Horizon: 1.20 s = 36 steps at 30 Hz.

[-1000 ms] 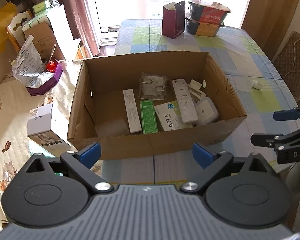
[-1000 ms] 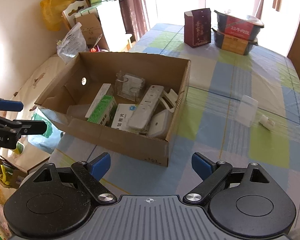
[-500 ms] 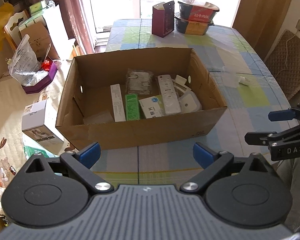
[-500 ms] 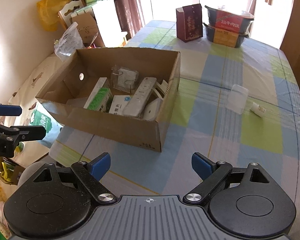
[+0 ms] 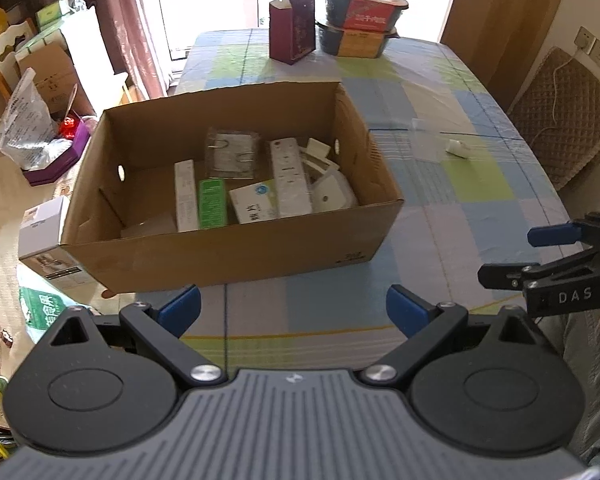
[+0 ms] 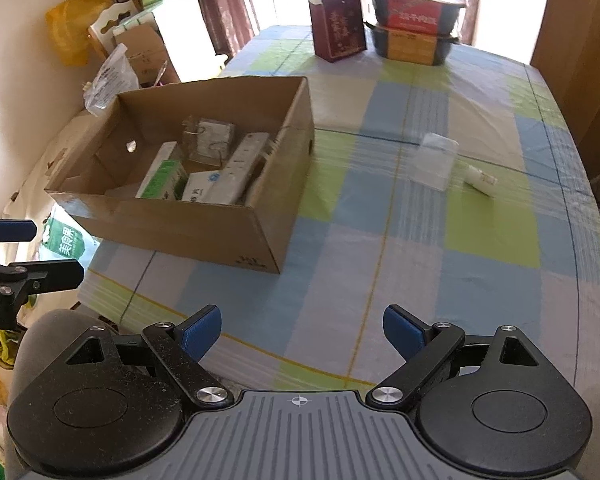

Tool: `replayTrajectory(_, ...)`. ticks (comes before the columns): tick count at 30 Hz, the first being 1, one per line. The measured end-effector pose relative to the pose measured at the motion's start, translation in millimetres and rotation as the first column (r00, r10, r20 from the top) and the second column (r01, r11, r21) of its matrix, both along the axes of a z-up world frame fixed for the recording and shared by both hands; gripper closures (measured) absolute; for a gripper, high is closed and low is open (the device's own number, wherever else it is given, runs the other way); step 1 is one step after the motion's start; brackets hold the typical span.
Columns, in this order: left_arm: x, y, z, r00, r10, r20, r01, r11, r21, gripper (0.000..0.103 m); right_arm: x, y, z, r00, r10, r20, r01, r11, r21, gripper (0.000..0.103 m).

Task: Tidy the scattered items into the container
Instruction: 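Move both tools back from the cardboard box toward the remaining items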

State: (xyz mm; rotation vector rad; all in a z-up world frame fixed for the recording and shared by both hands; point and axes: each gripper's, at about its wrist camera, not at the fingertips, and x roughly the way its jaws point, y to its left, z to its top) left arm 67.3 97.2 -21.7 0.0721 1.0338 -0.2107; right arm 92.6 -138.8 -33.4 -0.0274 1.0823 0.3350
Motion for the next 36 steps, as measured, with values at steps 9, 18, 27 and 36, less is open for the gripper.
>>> replayTrajectory(9,3.3,-33.1,-6.1,0.999,-0.042,-0.01,0.041,0.999,-0.034,0.005,0.5,-33.1,-5.3,0.998,-0.066,-0.016,0.065,0.998,-0.014,0.01)
replayTrajectory(18,11.2,-89.0,-24.4,0.989,-0.144,-0.026,0.142,0.988,-0.068,0.005,6.0,-91.8,-16.1,0.979,-0.203,-0.028,0.202,0.979,-0.039,0.01)
replayTrajectory(27,41.5,-135.9,-43.4,0.975,-0.219,-0.043,0.218,0.975,-0.044,0.006,20.1,-147.9,-26.4,0.951,-0.309,-0.025,0.308,0.95,-0.039,0.01)
replayTrajectory(36,80.7,-180.2,-63.8,0.956,-0.284,-0.072,0.283,0.959,-0.023,0.006,60.8,-188.8,-49.4,0.935,-0.353,-0.027,0.352,0.935,-0.048,0.01)
